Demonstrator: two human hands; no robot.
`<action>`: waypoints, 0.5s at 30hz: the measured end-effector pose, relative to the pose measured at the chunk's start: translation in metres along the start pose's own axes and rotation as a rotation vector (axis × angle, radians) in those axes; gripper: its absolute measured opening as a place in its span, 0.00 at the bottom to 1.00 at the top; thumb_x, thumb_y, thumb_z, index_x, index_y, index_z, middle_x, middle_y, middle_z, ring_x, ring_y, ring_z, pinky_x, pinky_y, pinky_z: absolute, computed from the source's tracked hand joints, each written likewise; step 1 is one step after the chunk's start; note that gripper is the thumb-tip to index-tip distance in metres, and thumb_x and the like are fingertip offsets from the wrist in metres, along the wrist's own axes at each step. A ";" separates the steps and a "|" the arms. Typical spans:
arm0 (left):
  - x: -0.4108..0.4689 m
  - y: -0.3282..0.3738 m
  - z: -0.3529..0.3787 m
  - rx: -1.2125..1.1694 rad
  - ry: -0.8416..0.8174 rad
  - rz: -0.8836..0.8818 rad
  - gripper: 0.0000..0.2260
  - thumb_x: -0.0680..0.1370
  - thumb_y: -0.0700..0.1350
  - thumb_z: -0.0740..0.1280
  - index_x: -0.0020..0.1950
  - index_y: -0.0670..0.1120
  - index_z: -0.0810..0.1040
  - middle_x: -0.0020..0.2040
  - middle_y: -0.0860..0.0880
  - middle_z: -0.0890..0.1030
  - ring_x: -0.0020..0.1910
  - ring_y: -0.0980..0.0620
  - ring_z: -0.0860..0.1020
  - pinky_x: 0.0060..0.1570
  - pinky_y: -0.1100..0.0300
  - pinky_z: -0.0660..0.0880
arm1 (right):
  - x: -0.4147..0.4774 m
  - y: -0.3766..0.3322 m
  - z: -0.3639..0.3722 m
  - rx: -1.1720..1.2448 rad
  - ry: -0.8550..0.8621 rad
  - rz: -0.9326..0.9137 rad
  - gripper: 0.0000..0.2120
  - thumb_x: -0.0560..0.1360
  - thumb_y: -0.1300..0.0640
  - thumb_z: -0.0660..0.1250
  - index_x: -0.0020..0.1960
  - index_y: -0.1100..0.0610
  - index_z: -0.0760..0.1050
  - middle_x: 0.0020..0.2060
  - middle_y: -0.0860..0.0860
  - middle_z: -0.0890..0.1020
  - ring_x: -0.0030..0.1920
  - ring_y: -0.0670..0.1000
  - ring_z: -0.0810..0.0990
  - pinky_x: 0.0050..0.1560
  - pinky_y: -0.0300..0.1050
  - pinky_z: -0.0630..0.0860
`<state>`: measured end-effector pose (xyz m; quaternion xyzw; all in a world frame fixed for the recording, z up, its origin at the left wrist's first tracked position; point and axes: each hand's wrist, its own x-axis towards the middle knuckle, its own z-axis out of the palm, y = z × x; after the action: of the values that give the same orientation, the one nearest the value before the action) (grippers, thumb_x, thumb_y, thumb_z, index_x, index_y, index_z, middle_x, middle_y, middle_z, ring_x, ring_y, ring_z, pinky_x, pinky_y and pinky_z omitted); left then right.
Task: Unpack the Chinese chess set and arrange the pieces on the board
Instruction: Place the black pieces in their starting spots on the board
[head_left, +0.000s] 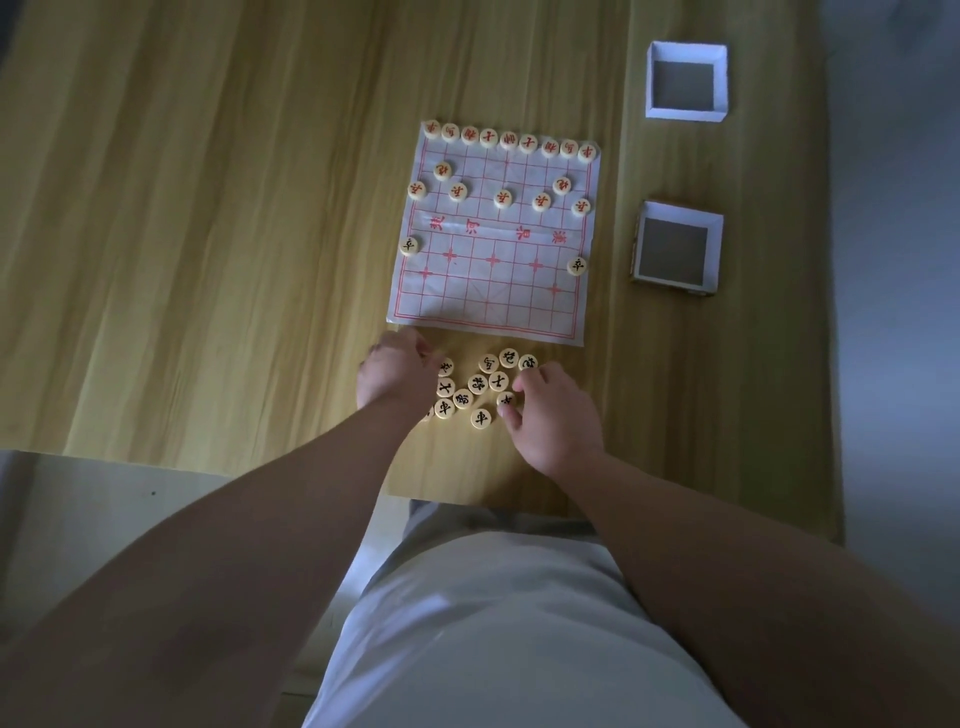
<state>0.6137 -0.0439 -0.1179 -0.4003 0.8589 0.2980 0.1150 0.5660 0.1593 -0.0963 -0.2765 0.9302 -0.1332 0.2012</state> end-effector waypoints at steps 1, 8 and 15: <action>-0.001 -0.004 -0.003 0.007 0.009 -0.014 0.07 0.77 0.56 0.69 0.47 0.54 0.76 0.49 0.51 0.80 0.45 0.47 0.80 0.48 0.48 0.79 | 0.001 -0.001 0.000 -0.013 -0.008 0.002 0.15 0.80 0.46 0.66 0.61 0.55 0.76 0.55 0.51 0.76 0.50 0.52 0.78 0.48 0.49 0.77; -0.004 -0.023 -0.020 -0.011 0.048 -0.032 0.06 0.80 0.46 0.63 0.52 0.49 0.78 0.54 0.47 0.79 0.47 0.46 0.78 0.45 0.53 0.76 | 0.000 0.001 -0.007 -0.035 -0.045 -0.038 0.17 0.76 0.53 0.67 0.64 0.52 0.75 0.56 0.51 0.76 0.55 0.53 0.78 0.53 0.50 0.75; -0.013 -0.023 -0.026 0.099 -0.013 0.075 0.19 0.72 0.47 0.68 0.62 0.52 0.74 0.59 0.52 0.72 0.52 0.47 0.76 0.53 0.50 0.77 | 0.004 0.003 -0.005 -0.171 -0.011 -0.006 0.18 0.78 0.40 0.63 0.58 0.54 0.75 0.51 0.50 0.78 0.51 0.53 0.78 0.51 0.50 0.74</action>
<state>0.6410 -0.0630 -0.1011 -0.3596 0.8863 0.2617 0.1291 0.5597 0.1598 -0.0942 -0.2960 0.9363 -0.0525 0.1815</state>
